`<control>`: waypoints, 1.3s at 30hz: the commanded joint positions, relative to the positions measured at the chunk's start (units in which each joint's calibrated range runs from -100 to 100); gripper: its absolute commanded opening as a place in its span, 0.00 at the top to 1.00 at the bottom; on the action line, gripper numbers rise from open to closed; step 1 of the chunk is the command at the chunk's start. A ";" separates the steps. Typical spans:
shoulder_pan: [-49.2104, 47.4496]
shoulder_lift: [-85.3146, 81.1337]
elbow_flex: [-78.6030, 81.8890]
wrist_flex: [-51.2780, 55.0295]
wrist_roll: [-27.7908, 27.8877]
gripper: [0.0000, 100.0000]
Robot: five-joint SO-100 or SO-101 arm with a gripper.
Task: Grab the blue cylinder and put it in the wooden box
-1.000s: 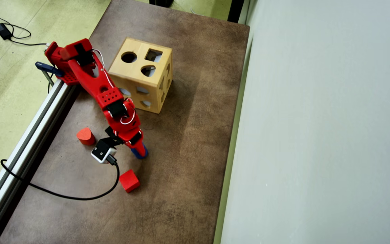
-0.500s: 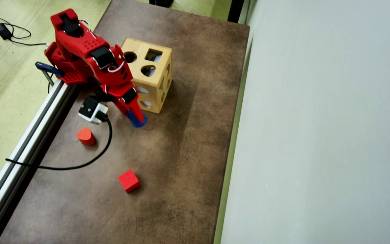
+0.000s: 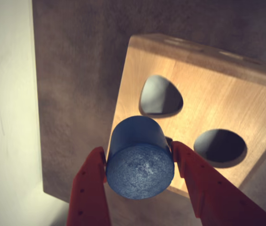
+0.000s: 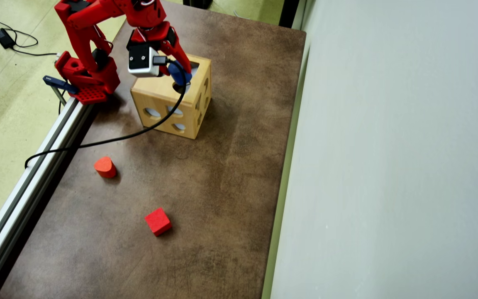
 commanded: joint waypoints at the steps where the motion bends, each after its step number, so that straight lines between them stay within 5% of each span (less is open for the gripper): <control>1: -2.56 -7.11 5.23 0.65 -0.20 0.97; 17: -2.93 -24.01 30.81 0.49 -0.29 0.97; 39: -2.26 -24.18 36.18 0.25 -0.29 0.97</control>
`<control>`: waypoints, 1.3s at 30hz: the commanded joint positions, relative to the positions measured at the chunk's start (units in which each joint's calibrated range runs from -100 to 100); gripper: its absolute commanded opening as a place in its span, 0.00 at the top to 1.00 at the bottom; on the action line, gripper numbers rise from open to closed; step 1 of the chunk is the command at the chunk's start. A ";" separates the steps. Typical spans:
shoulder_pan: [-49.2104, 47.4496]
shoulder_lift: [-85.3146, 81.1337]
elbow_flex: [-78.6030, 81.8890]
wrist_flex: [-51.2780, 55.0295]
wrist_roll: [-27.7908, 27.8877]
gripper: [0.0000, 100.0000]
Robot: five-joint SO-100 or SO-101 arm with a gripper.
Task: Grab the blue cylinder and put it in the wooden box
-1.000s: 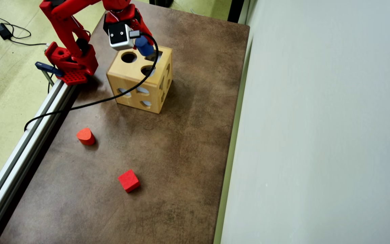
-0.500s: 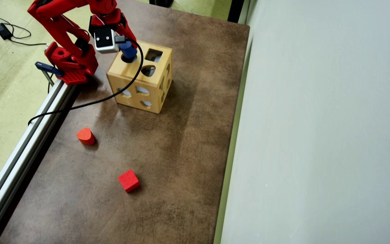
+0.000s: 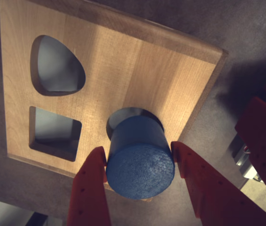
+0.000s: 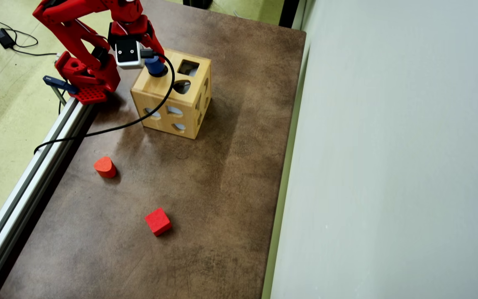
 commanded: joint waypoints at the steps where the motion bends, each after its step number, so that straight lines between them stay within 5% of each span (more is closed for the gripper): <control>1: 0.32 -0.88 1.14 0.17 -0.10 0.97; 27: 0.55 -1.05 6.68 -4.49 -0.44 0.95; 39: 0.47 -1.73 5.88 -4.41 -2.98 0.54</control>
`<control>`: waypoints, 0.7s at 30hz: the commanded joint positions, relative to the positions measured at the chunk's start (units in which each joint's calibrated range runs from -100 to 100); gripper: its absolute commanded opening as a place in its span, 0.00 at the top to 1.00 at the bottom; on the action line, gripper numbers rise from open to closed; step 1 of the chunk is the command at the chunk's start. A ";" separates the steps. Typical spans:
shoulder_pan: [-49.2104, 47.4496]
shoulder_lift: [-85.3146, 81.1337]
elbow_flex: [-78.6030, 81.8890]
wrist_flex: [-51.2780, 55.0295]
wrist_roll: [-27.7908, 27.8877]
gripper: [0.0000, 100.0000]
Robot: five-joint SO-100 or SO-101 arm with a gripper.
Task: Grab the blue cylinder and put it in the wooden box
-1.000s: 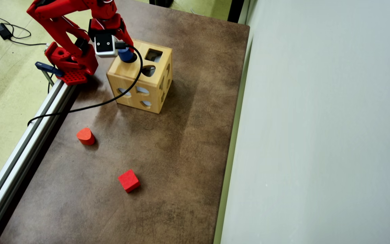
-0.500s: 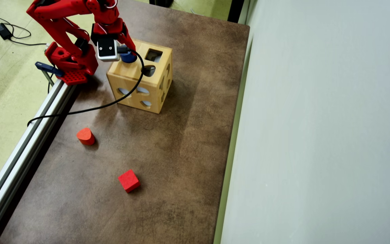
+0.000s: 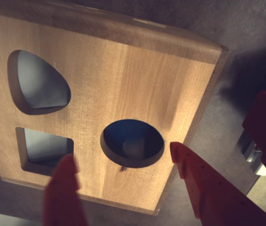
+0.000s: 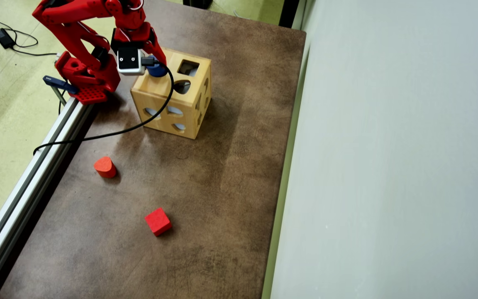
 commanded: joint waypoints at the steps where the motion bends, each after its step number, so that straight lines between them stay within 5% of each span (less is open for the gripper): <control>1: 0.18 -1.22 -1.35 -0.54 -0.10 0.52; 21: 0.18 -49.03 -0.27 0.51 0.39 0.48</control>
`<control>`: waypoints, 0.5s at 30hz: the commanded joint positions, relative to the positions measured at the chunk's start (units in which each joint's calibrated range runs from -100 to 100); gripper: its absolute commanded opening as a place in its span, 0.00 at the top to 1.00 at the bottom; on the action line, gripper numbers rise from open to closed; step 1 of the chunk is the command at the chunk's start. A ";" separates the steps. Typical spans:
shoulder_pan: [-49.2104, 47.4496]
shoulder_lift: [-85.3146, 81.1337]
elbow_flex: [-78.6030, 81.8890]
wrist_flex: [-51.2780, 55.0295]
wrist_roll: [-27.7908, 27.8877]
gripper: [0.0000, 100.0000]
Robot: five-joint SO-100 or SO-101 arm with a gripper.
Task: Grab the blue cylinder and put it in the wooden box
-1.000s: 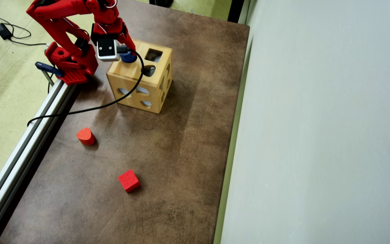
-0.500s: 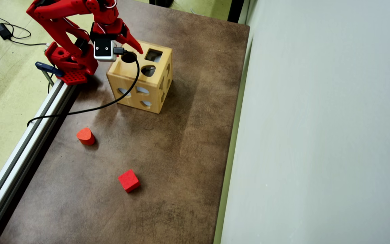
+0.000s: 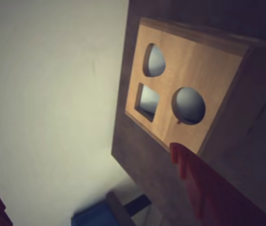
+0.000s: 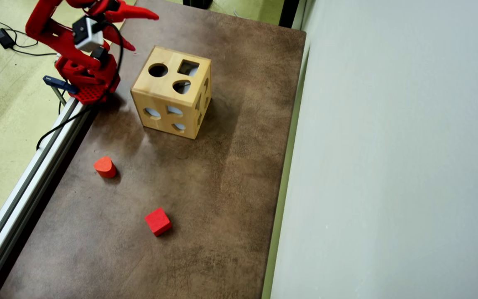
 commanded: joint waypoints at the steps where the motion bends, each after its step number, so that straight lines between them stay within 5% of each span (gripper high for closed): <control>1: 0.18 -6.58 -0.18 0.35 0.29 0.48; 15: 0.26 -17.45 -0.27 0.43 -0.10 0.51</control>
